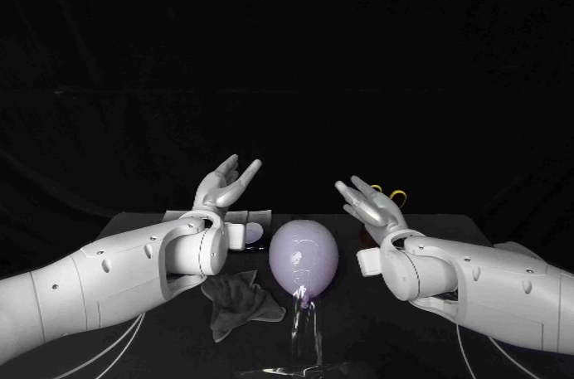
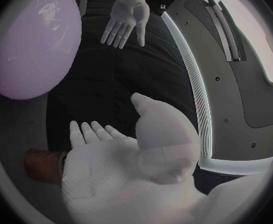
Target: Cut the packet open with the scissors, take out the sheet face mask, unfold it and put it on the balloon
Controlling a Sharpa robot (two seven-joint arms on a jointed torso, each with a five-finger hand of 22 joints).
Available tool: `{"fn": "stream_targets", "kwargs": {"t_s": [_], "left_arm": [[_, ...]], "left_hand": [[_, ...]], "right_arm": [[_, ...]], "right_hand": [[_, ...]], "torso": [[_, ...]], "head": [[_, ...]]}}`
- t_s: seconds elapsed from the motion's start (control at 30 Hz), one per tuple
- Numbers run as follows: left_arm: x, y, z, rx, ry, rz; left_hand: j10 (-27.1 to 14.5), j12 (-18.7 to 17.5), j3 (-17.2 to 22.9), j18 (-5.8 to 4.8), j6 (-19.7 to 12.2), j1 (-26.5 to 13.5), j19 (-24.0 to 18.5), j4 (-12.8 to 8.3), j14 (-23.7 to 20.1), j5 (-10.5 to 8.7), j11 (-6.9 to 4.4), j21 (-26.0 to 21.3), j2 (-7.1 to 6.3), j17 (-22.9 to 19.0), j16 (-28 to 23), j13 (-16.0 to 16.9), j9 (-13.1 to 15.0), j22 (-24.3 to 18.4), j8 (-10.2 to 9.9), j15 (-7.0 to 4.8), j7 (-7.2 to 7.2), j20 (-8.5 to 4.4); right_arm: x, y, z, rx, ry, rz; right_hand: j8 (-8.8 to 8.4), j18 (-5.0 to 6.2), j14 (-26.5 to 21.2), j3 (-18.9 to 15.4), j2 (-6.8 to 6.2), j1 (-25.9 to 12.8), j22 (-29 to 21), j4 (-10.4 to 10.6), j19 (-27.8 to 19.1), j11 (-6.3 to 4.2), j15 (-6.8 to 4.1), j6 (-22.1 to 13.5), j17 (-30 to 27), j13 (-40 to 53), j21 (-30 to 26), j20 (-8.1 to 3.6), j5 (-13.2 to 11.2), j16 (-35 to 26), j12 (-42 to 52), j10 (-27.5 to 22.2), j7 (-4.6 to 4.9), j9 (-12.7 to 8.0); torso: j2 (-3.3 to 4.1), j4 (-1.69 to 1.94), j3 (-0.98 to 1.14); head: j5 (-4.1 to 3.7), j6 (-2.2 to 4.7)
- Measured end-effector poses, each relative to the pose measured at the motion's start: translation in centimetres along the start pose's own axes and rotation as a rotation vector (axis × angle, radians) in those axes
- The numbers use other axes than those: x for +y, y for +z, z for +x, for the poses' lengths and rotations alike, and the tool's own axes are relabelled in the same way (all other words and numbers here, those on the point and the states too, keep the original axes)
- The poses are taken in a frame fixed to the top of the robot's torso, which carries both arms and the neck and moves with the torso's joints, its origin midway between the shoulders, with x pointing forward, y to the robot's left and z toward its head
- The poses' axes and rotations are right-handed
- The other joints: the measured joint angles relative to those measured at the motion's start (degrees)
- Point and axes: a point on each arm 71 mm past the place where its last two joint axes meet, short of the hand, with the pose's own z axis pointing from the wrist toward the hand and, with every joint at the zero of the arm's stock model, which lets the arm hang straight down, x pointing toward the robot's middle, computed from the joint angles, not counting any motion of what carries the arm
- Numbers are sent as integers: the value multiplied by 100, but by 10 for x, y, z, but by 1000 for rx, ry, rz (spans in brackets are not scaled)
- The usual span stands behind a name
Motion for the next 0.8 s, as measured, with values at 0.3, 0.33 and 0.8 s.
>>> {"fn": "stream_targets", "kwargs": {"t_s": [0.3,0.33,0.8], "left_arm": [[-1,2,1,41,-37,4],[-2,1,-1,45,-42,2],[-3,-3,-18,68,-74,-5]], "left_hand": [[129,27,40,88,132,375,15,71,122,0,171,23,30,65,55,25,43,9,82,118,-1,67],[181,53,83,90,187,443,-2,105,204,0,222,23,41,91,87,32,57,9,115,148,0,84],[2211,442,684,87,1816,791,2130,30,2332,22,623,886,48,676,875,212,512,435,980,127,117,96]], "right_arm": [[0,5,6,137,1,14],[1,5,3,137,-12,4],[17,7,-23,91,-154,-129]], "right_hand": [[246,90,594,5,-84,486,57,-136,208,63,49,604,120,64,118,78,179,178,105,649,48,165],[274,90,685,6,-104,524,63,-162,226,66,54,681,138,71,140,73,179,204,120,745,52,186],[646,88,1785,-58,-186,855,133,-357,606,101,67,1628,321,149,319,90,178,473,237,1989,130,443]], "torso": [[0,-4,0],[1,-7,0],[23,-28,31]], "head": [[0,-1],[-15,2],[-75,16]]}}
